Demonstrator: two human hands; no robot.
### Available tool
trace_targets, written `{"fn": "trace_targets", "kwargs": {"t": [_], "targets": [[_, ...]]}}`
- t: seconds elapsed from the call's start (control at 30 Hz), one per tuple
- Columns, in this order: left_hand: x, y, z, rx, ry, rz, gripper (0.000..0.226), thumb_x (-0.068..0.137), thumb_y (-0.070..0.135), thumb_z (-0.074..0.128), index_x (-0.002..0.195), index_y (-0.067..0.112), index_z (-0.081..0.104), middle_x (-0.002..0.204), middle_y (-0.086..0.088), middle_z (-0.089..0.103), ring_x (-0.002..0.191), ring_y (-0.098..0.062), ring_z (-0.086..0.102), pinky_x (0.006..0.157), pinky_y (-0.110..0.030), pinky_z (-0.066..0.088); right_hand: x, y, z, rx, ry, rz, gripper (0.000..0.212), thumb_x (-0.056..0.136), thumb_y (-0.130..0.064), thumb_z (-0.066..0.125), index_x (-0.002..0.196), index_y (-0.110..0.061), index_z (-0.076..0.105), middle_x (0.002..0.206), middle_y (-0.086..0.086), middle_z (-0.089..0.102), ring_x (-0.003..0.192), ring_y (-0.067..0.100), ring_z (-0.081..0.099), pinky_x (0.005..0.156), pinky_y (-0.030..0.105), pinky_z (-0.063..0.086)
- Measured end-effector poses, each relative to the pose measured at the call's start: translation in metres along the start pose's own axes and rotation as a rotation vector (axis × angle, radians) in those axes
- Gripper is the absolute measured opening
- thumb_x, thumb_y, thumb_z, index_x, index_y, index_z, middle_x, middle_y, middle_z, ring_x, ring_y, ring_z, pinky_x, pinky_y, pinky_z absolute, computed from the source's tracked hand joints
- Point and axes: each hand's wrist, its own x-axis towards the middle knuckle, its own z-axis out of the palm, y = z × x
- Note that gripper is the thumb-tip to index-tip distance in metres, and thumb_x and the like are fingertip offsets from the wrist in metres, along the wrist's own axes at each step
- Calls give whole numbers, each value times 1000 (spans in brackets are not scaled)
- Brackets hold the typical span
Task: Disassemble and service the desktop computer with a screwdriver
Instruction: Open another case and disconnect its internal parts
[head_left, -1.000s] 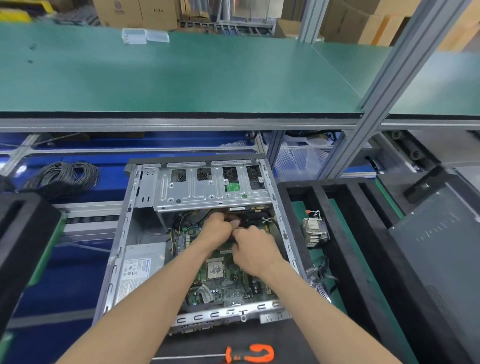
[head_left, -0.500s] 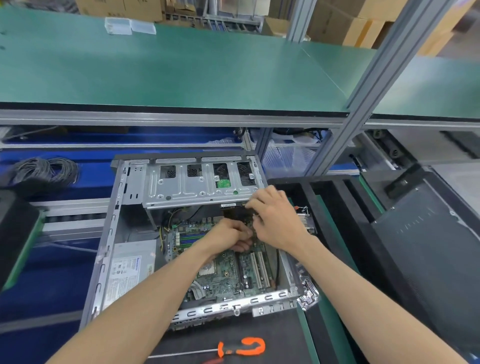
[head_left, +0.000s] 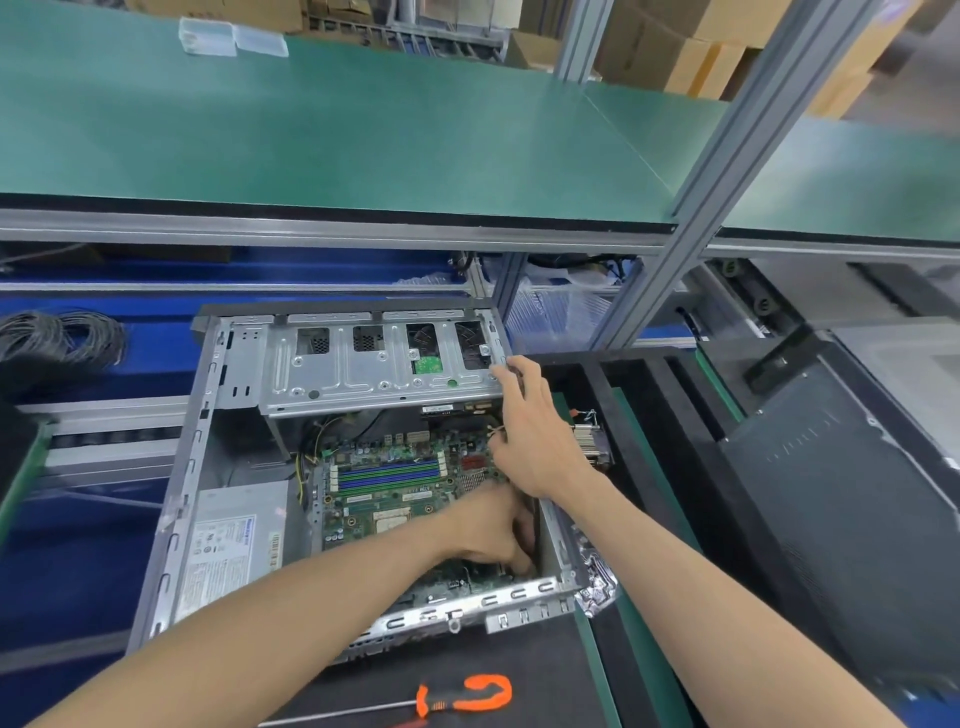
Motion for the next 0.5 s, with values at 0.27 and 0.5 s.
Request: {"fn": "trace_targets", "kwargs": {"t": [0.27, 0.5], "targets": [[4, 5, 6, 181, 79, 54, 24, 71, 41, 88, 81, 23, 76, 74, 10, 67, 73, -15, 65, 65, -24, 53, -1, 1, 1, -10, 11, -20, 66, 82, -10, 60, 141, -18, 30, 153, -1, 11, 132, 26, 28, 63, 43, 57], [-1, 5, 11, 264, 201, 136, 56, 68, 41, 89, 43, 24, 41, 45, 25, 35, 42, 6, 34, 43, -12, 22, 2, 2, 2, -19, 14, -12, 69, 82, -12, 62, 142, -19, 30, 155, -3, 10, 133, 24, 26, 62, 41, 57]]}}
